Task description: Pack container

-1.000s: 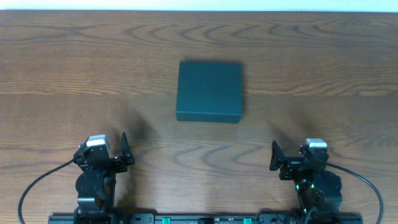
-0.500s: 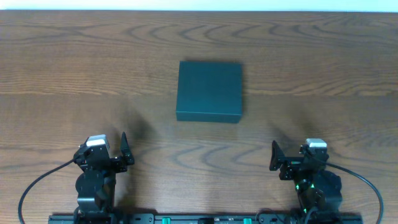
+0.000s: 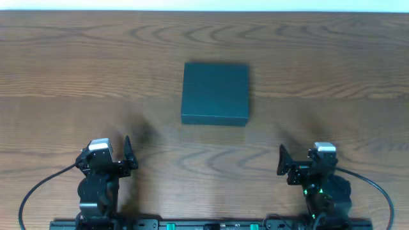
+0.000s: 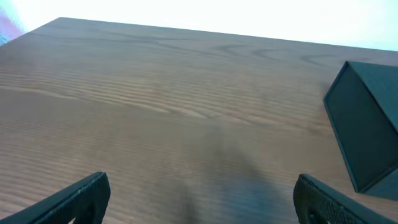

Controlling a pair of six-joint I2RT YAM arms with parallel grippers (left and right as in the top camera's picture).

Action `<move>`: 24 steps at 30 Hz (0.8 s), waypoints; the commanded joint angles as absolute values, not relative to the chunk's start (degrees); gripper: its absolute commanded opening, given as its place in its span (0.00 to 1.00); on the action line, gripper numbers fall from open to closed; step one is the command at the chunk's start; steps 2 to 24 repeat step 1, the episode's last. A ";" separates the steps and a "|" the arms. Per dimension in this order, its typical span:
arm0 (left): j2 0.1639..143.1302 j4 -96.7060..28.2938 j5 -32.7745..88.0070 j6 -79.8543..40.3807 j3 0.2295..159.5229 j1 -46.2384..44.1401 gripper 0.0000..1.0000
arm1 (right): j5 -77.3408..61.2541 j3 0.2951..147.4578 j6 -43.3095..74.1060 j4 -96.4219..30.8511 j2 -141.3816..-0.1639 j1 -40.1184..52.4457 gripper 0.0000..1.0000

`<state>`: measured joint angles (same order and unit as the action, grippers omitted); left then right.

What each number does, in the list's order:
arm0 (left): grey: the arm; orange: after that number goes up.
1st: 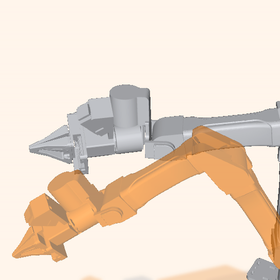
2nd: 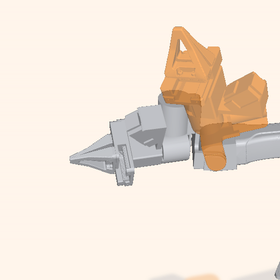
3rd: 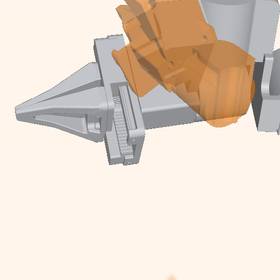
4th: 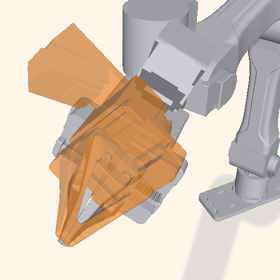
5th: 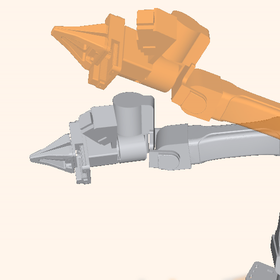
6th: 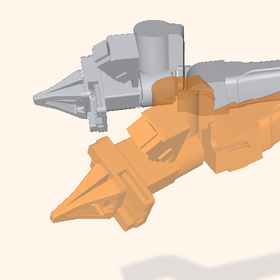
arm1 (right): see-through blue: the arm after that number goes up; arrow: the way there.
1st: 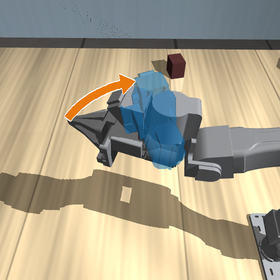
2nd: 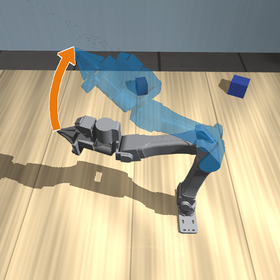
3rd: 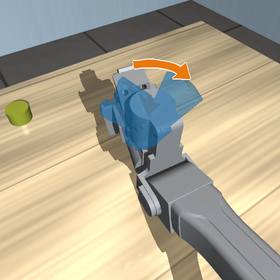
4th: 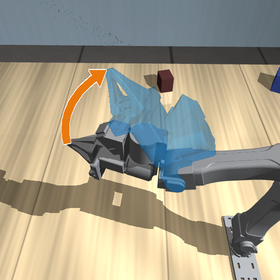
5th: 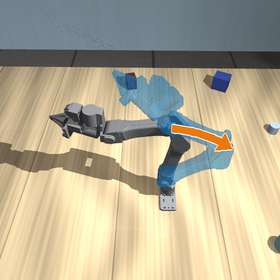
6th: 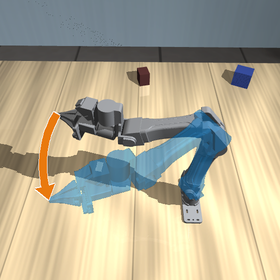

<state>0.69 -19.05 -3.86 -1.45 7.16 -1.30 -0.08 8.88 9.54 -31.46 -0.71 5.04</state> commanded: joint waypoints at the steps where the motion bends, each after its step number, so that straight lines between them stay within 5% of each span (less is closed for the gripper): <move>1: 0.21 -19.25 -4.86 -0.84 5.82 -1.43 0.95 | -0.25 8.38 8.51 -31.48 -0.32 4.47 0.99; 24: 0.21 -19.25 -4.86 -0.84 5.82 -1.43 0.95 | -0.25 8.38 8.51 -31.48 -0.32 4.47 0.99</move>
